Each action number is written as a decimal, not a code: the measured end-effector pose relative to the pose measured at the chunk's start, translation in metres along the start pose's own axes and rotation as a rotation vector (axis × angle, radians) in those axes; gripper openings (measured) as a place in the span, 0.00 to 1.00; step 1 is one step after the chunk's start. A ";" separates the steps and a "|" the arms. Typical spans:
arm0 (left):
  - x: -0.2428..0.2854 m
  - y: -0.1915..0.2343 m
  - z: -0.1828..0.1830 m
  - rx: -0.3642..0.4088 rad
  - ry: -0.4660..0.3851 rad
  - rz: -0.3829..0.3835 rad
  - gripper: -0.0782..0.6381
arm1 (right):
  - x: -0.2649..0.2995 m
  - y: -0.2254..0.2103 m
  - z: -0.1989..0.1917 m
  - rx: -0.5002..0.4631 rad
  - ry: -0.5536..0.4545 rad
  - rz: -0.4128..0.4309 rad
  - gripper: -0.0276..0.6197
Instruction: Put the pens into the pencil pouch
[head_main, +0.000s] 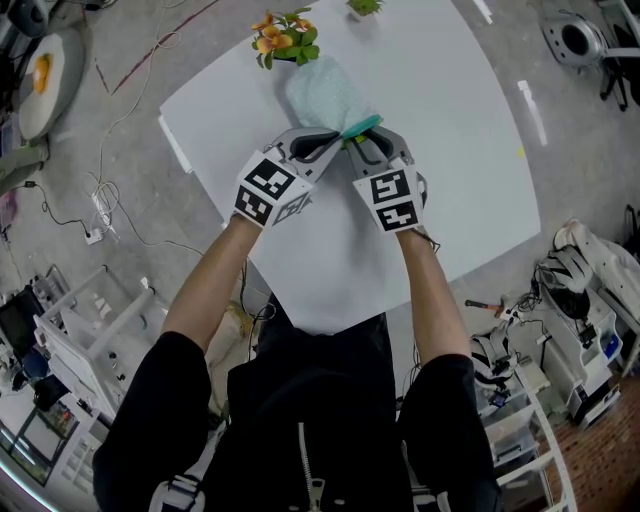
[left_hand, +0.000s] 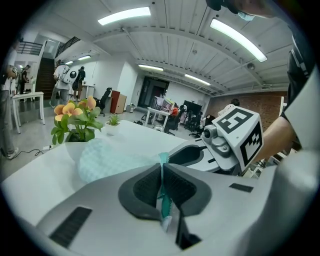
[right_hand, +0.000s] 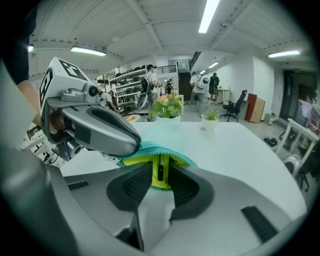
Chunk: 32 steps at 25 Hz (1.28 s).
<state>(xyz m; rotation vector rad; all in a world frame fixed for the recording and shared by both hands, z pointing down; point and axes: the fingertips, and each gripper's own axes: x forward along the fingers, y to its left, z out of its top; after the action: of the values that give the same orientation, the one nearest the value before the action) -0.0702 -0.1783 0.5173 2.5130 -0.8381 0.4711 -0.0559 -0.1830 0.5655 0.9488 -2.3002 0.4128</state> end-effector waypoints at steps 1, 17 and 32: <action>0.000 0.001 0.000 0.002 0.001 0.004 0.16 | -0.002 0.000 0.000 -0.004 0.000 -0.002 0.23; 0.015 -0.001 -0.026 0.042 0.087 0.086 0.16 | -0.064 -0.020 -0.051 0.103 0.029 -0.060 0.24; -0.009 -0.001 -0.047 0.019 0.114 0.217 0.21 | -0.094 -0.014 -0.065 0.088 0.048 -0.073 0.23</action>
<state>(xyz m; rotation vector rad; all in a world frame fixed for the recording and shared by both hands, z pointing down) -0.0844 -0.1496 0.5527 2.3973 -1.0708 0.6896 0.0341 -0.1108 0.5558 1.0517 -2.2127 0.5043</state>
